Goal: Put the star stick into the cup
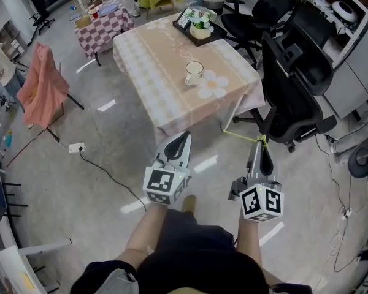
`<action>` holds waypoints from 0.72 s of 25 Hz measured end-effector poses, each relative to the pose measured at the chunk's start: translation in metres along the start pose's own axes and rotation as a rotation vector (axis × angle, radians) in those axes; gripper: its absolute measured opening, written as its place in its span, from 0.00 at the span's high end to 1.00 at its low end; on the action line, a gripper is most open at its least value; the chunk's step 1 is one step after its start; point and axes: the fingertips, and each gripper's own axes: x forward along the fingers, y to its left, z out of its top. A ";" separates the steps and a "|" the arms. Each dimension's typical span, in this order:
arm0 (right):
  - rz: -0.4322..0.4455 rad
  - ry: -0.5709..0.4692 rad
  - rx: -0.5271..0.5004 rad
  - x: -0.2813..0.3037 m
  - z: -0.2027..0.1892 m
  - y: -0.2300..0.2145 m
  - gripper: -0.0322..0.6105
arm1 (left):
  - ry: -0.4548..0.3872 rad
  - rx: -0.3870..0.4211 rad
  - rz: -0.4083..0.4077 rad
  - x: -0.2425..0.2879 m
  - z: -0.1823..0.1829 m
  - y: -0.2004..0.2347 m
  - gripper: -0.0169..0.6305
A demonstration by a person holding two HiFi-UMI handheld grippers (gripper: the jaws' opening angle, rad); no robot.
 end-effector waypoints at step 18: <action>-0.023 -0.006 -0.005 0.020 -0.007 0.020 0.92 | -0.007 -0.014 -0.026 0.007 0.001 0.028 0.95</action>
